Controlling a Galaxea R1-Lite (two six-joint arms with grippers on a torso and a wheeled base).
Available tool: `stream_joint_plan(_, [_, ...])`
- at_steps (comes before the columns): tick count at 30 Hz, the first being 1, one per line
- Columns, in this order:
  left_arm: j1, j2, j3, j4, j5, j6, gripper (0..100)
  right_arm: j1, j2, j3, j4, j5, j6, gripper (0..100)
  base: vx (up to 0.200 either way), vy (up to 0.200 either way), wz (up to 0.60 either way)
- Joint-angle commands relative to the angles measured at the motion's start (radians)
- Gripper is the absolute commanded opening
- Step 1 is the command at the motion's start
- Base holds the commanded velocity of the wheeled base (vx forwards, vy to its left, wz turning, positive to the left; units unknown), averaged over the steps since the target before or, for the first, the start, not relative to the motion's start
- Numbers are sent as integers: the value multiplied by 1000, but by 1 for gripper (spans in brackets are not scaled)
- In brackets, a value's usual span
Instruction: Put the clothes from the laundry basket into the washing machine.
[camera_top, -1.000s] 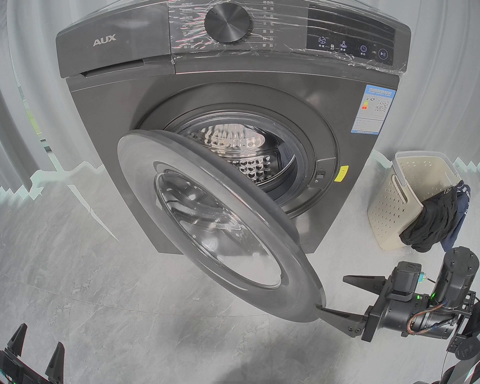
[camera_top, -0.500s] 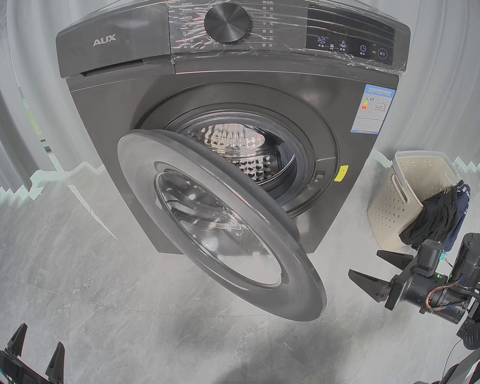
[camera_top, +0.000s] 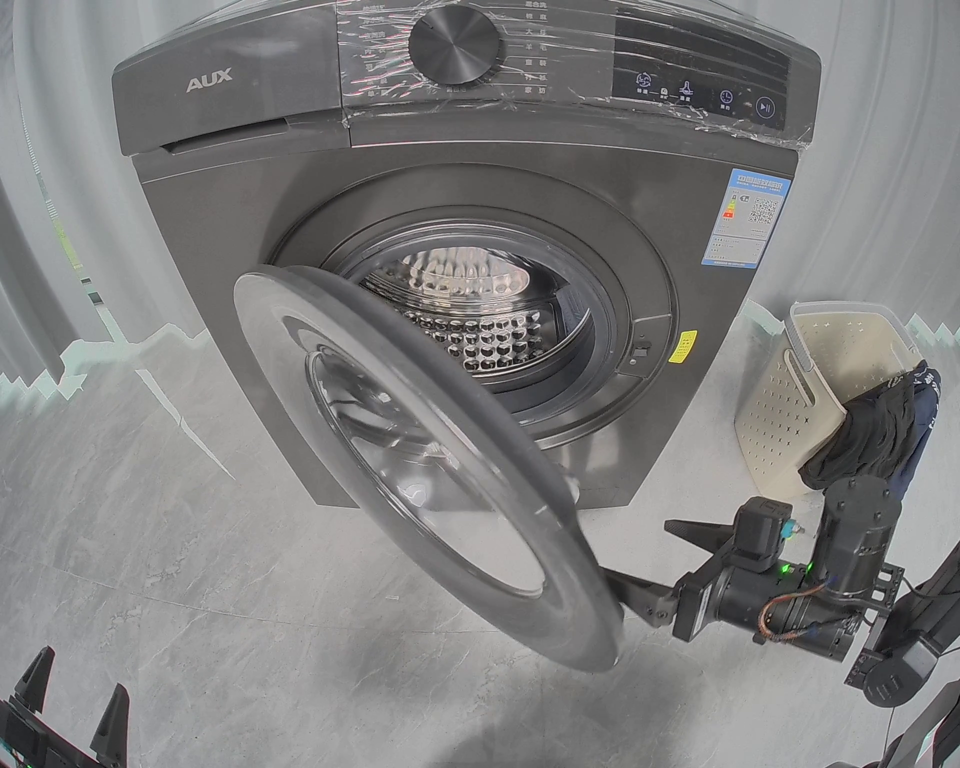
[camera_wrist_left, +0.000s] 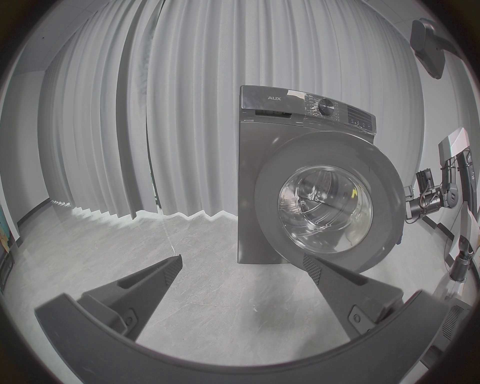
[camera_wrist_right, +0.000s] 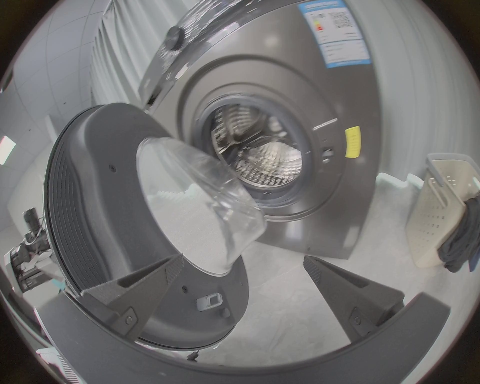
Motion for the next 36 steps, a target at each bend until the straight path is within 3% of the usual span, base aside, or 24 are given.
stream_joint_plan(1, [0, -17, 13, 0, 0, -1, 100, 77, 30, 39, -40, 3, 3, 100, 0, 0, 0])
stream_joint_plan(9, [0, -17, 13, 0, 0, 1, 100, 66, 38, 12, -69, -10, 3, 100, 0, 0, 0])
stream_joint_plan(15, [0, -17, 15, 0, 0, 1, 100, -3, 167, -132, -69, -99, 4, 100, 0, 0, 0])
stream_joint_plan(22, [0, -17, 13, 0, 0, 1, 100, -81, 272, -279, -57, -107, 6, 100, 0, 0, 0])
stream_joint_plan(29, [0, -17, 13, 0, 0, 1, 100, -61, 319, -294, -66, -98, 3, 100, 0, 0, 0])
stream_joint_plan(36, [0, -17, 13, 0, 1, 1, 100, 19, 335, -291, -74, -95, 9, 100, 0, 0, 0])
